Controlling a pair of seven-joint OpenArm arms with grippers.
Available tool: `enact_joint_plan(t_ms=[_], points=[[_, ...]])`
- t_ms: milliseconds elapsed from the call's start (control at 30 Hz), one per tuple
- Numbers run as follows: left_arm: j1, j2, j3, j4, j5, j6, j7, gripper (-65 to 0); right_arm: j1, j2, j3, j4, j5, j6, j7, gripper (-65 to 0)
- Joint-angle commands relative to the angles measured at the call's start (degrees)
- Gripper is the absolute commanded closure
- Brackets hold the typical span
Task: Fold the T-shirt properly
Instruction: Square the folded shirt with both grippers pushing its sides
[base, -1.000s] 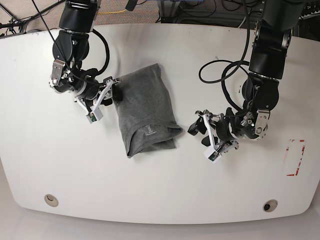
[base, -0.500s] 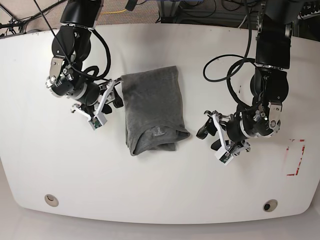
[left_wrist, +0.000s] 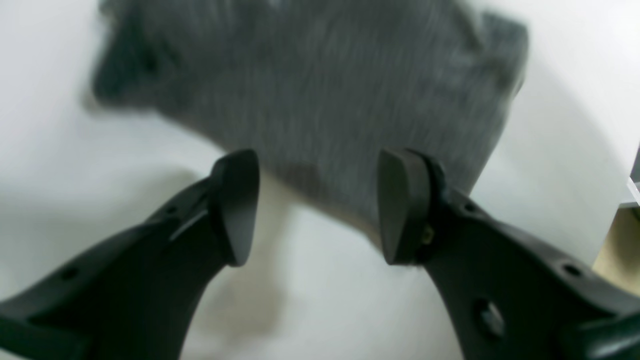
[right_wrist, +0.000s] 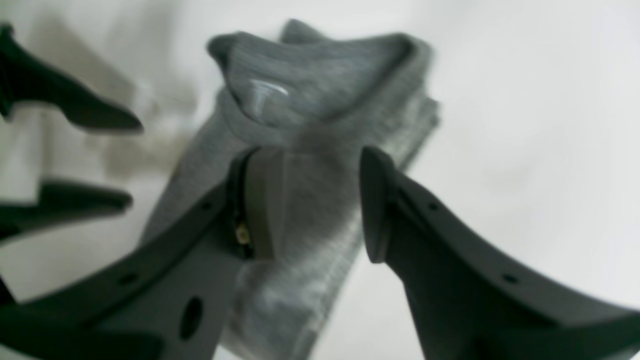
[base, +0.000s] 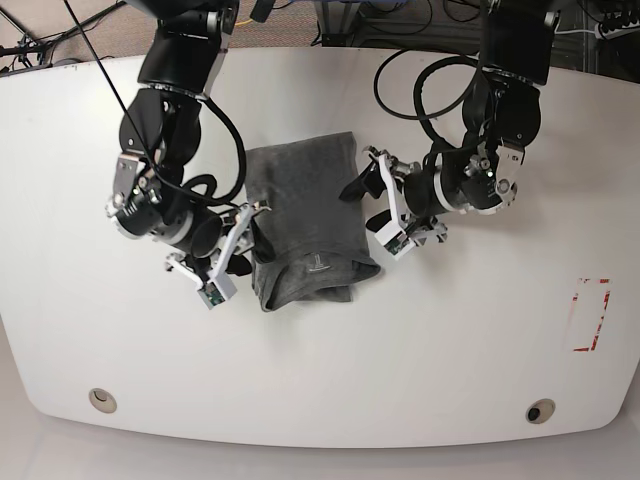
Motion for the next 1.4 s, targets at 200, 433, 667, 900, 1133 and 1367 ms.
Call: enact_joint_plan(t_ms=[200, 433, 667, 900, 1133, 1367], points=[[3.7, 1.7, -1.7, 2.9, -0.6, 0.0, -1.0, -34.7, 5.3, -2.4, 0.2, -16.1, 0.9, 0.1, 5.5, -23.3], [6.3, 1.4, -1.7, 4.7, -0.6, 0.0, -1.0, -34.7, 5.5, 1.4, 0.0, -28.1, 0.6, 0.1, 14.0, -23.6], [6.3, 1.5, -1.4, 4.9, -0.7, 0.0, -1.0, -34.7, 7.8, 6.2, -7.1, -41.4, 0.9, 0.1, 25.0, -23.5], [5.7, 1.8, -1.4, 5.5, -0.8, 0.0, -0.5, -34.9, 8.0, 7.1, -9.2, -41.9, 1.0, 0.1, 26.8, -23.3], [3.6, 3.8, 0.7, 5.2, -0.5, 0.1, 0.5, -34.9, 7.7, 7.3, -9.0, -28.8, 1.1, 0.1, 18.5, -23.3], [0.9, 5.9, 3.6, 4.9, -0.3, 0.4, 0.4, -34.9, 8.0, 7.0, -4.8, -20.6, 1.1, 0.1, 11.7, -23.3]])
